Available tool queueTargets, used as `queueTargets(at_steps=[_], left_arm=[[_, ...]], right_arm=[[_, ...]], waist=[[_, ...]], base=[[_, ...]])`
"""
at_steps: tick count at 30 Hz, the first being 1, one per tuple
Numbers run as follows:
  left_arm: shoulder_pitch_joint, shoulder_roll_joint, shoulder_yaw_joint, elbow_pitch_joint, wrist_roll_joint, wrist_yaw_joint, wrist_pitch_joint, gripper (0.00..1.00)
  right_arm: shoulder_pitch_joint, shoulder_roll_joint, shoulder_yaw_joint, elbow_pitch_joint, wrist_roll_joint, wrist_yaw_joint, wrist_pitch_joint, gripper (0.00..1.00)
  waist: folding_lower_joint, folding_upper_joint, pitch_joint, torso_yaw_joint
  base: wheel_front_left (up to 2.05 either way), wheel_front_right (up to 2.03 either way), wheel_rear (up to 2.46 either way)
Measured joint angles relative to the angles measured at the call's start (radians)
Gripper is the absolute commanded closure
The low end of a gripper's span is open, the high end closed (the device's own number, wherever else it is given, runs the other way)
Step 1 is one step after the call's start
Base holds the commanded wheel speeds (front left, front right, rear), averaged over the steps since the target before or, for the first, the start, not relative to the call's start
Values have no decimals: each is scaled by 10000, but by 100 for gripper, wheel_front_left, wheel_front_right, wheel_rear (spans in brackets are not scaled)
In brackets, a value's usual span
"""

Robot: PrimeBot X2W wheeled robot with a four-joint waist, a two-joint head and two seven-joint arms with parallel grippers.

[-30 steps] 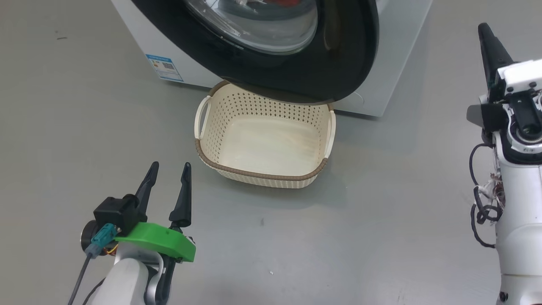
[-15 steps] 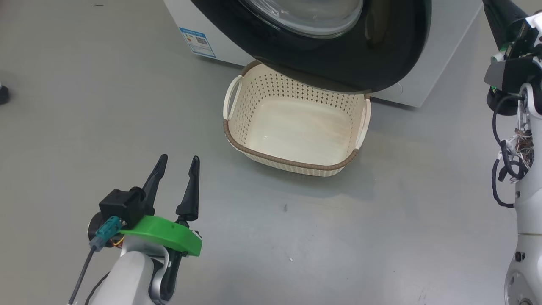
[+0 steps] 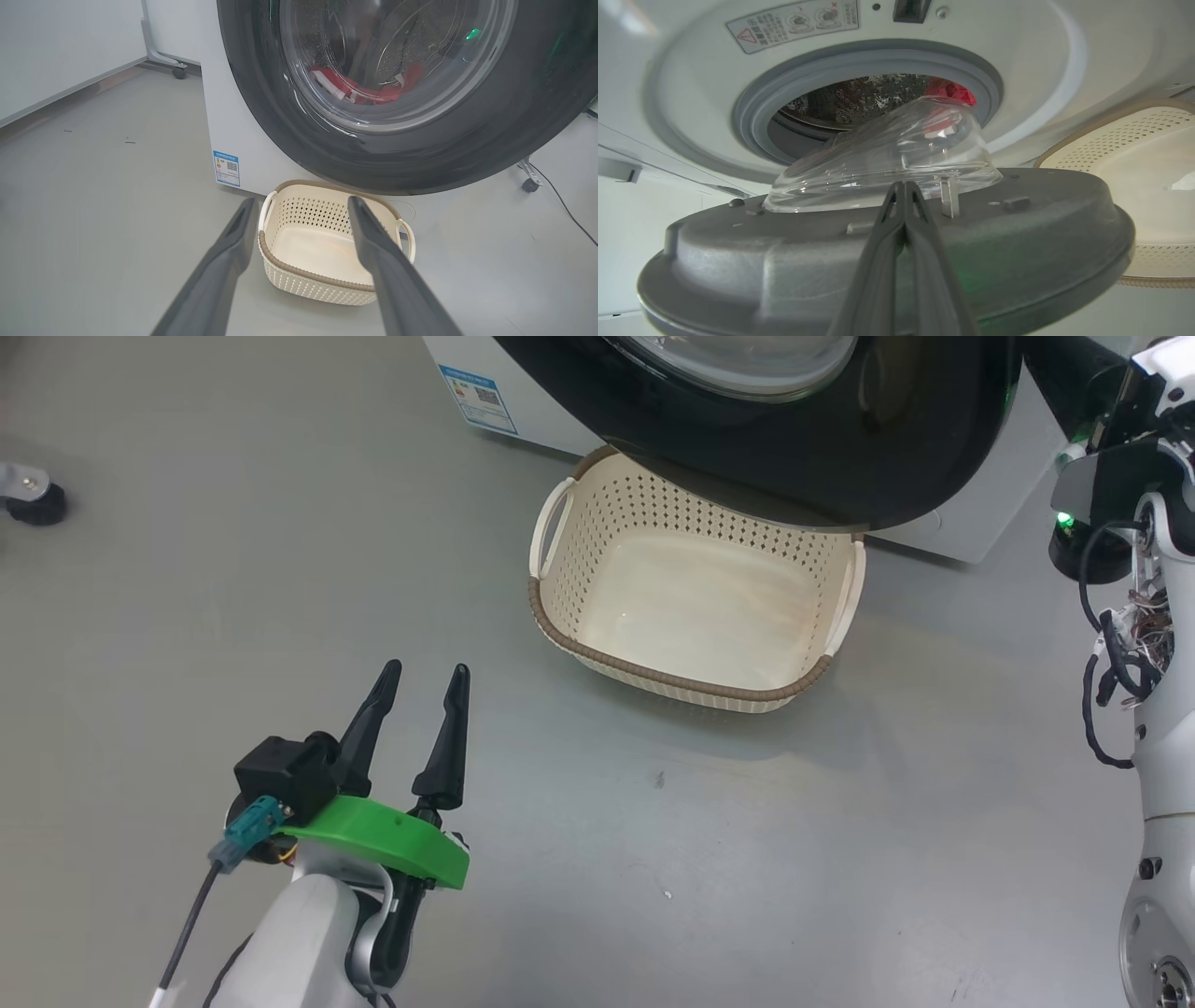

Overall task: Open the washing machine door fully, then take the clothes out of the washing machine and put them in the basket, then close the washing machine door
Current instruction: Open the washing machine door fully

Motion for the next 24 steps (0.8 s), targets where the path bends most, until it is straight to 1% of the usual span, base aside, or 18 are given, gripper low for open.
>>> queueTargets(at_steps=[5, 10, 19, 24], left_arm=[[0, -13, -2, 13, -71, 2, 0, 0], [0, -15, -13, 23, -82, 12, 0, 0], [1, -19, -88, 92, -102, 100, 0, 0], [6, -19, -75, 136, -98, 134, 0, 0]], right_arm=[[-172, 46, 2, 650, 153, -2, 288, 100], [-358, 65, -15, 1043, 337, -2, 579, 100], [-411, 105, -50, 1615, 543, -2, 995, 100], [-394, 153, 146, 1852, 566, -2, 1365, 100]], waist=[[0, 0, 22, 155], [0, 0, -18, 225], [0, 0, -277, 325], [0, 0, -467, 316]], base=[[0, 0, 0], [0, 0, 0], [0, 0, 0], [0, 0, 0]])
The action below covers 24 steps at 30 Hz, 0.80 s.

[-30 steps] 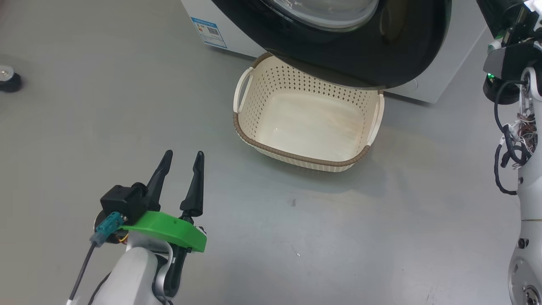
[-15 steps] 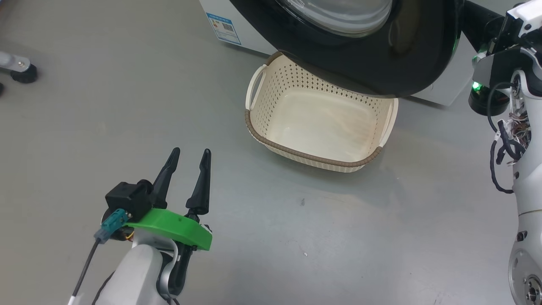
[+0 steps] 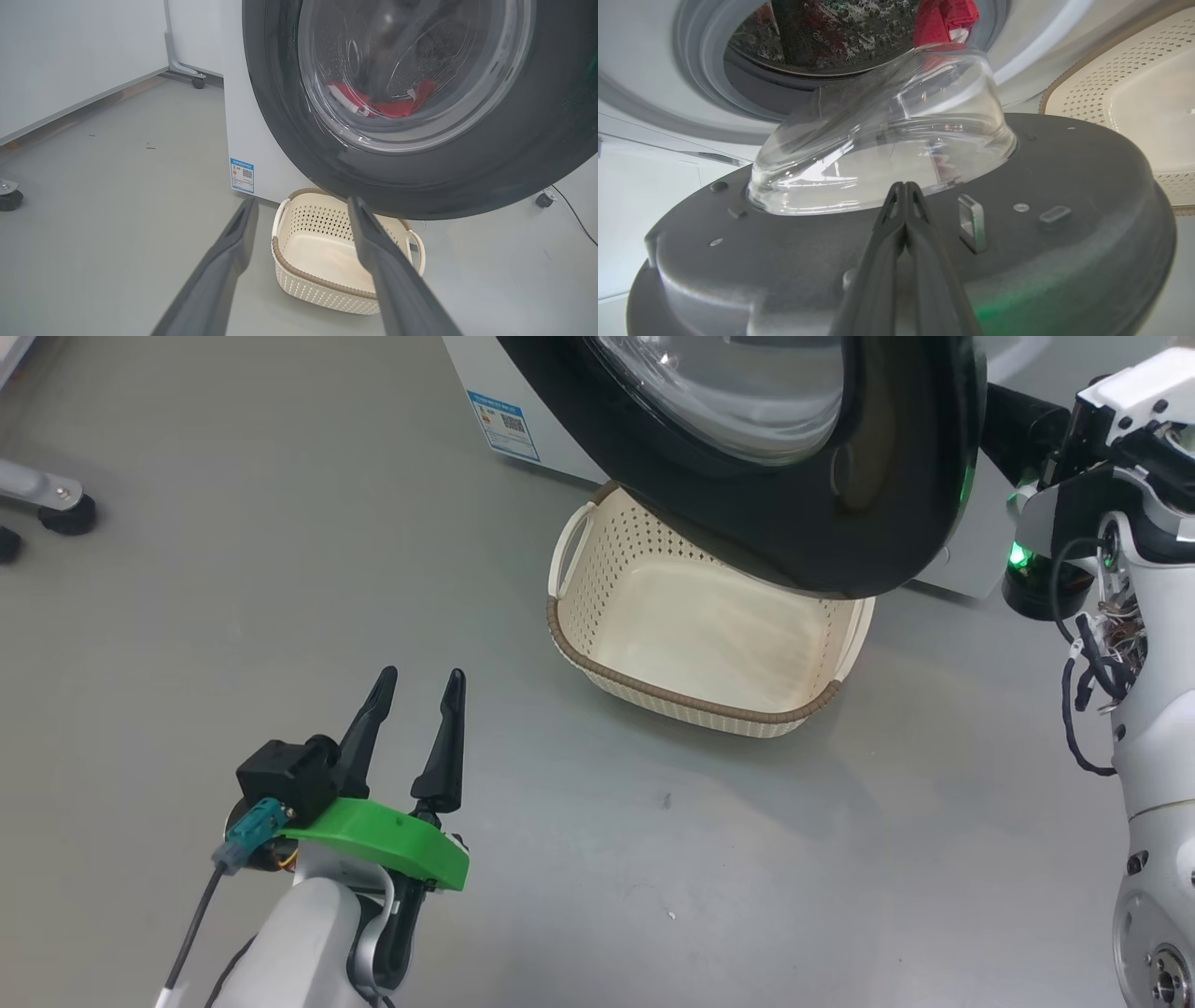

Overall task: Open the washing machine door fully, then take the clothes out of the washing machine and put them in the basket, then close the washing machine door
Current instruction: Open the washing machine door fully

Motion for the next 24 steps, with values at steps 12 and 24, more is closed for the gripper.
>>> queueTargets(at_steps=[12, 24], left_arm=[[33, 0, 27, 125, 65, 58, 0, 0], [273, 0, 56, 213, 207, 88, 0, 0]], right_arm=[[499, 288, 234, 407, 174, 0, 612, 100], [953, 566, 462, 479, 531, 0, 1185, 100]], waist=[[0, 0, -524, -113], [0, 0, -908, -142]], base=[[0, 0, 0], [0, 0, 0]])
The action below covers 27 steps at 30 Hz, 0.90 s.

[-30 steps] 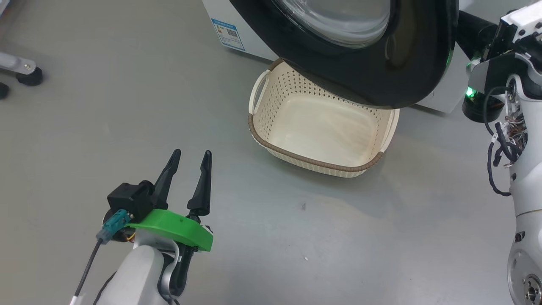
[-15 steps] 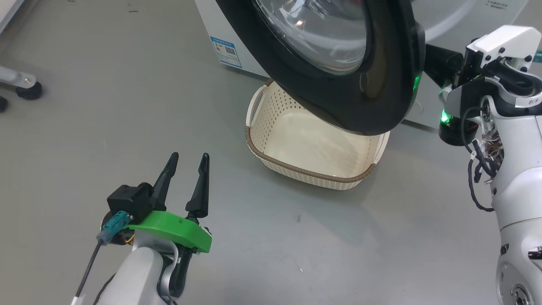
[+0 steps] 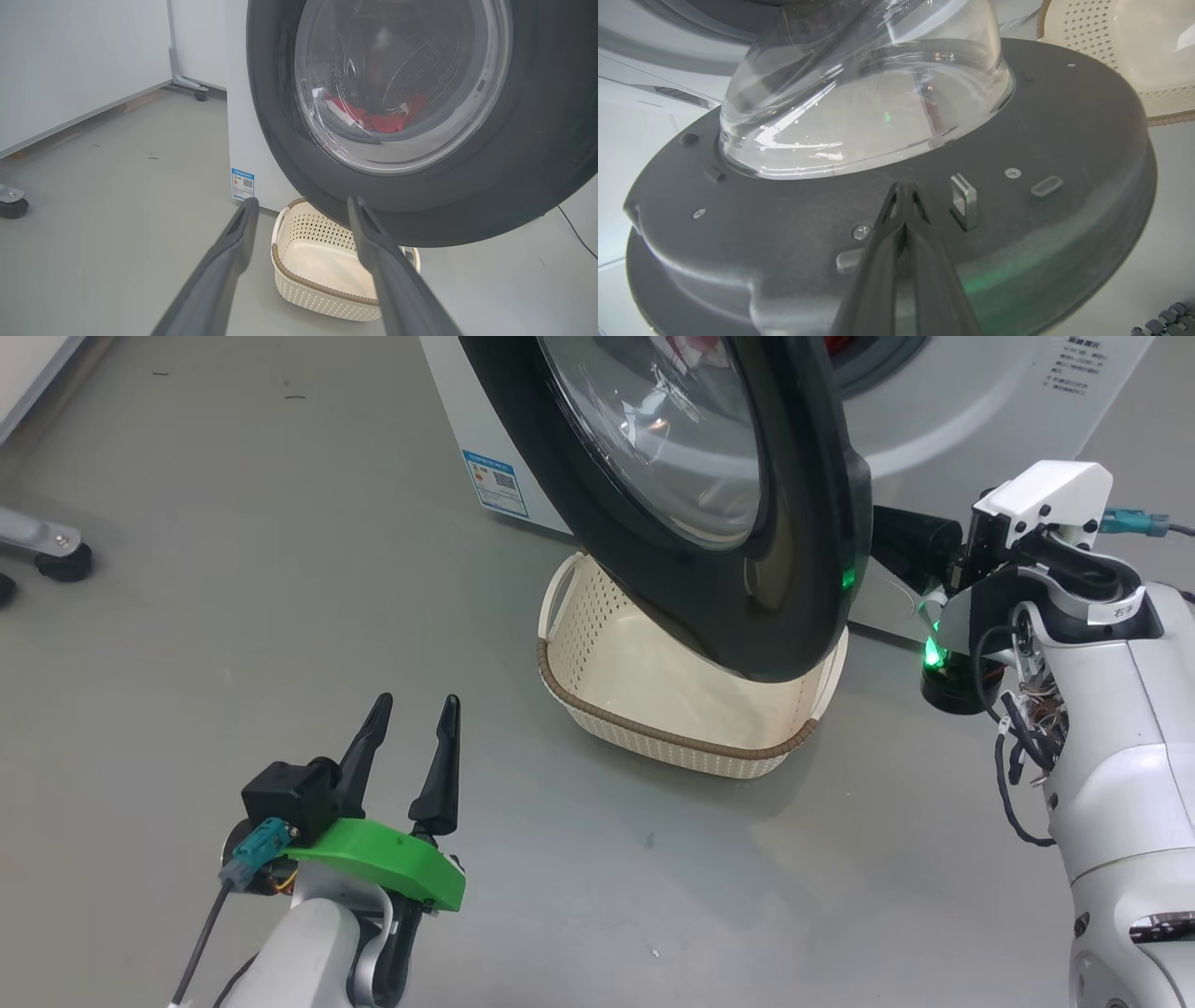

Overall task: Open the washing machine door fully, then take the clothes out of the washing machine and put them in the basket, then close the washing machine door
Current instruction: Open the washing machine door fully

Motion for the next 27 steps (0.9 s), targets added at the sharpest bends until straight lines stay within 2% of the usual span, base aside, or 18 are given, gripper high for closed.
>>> queueTargets(at_steps=[21, 27], left_arm=[[255, 6, 59, 2, 100, 42, 0, 0], [267, 6, 36, 2, 178, 42, 0, 0]], right_arm=[[704, 194, 976, -201, 500, 0, 805, 100], [905, 173, 1375, -370, 1177, 0, 959, 100]], waist=[[0, 0, -368, 192], [0, 0, -400, 303]], base=[[0, 0, 0], [0, 0, 0]])
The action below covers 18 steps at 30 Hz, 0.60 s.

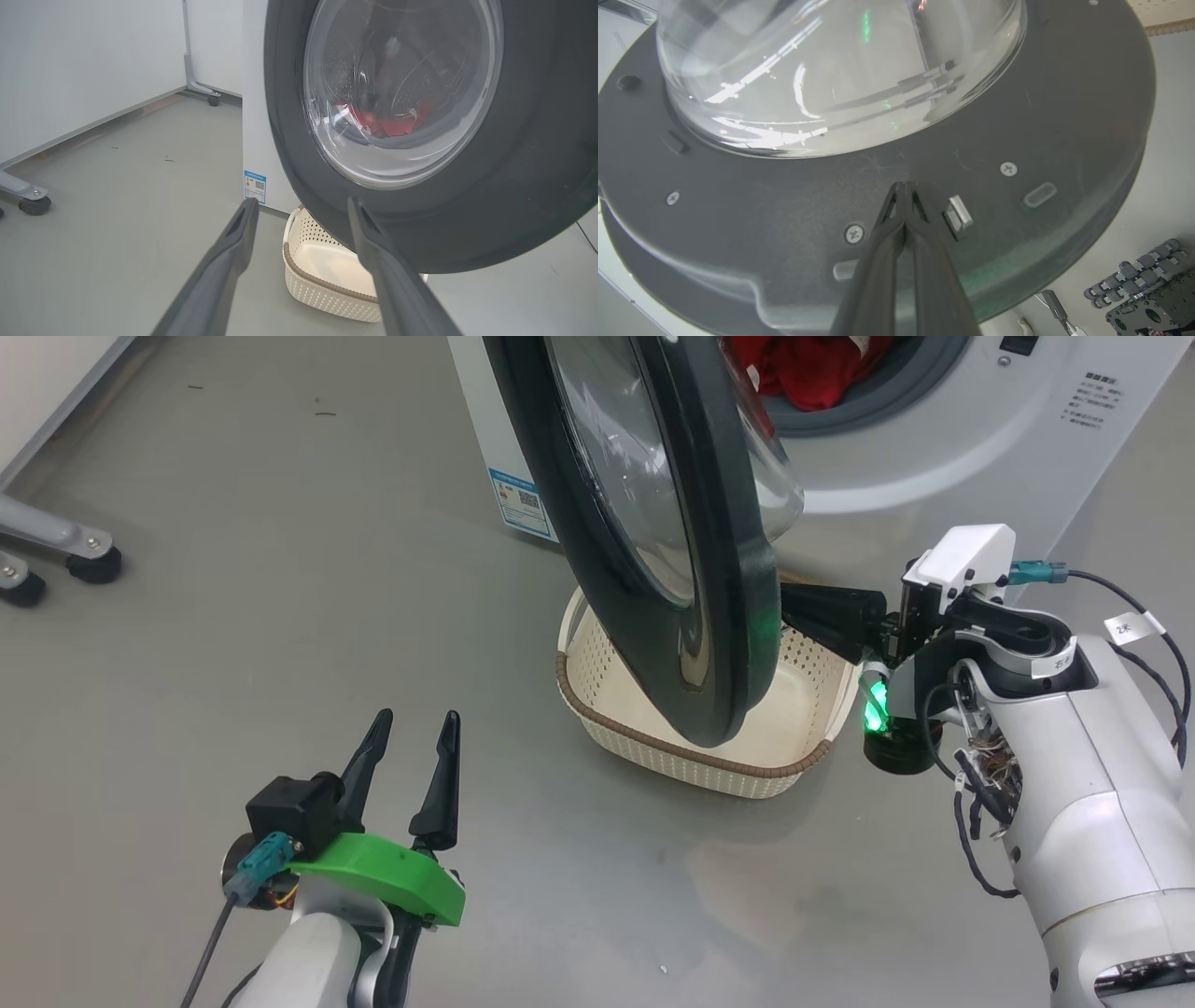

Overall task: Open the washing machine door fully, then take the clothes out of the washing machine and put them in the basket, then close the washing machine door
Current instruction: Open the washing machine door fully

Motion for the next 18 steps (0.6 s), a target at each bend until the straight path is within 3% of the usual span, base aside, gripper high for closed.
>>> queueTargets(at_steps=[18], left_arm=[[156, 2, -36, 4, 86, 0, 0, 0]], right_arm=[[611, 27, 1958, -874, 1678, 0, 46, 100]], waist=[[0, 0, -190, 333]], base=[[0, 0, 0]])
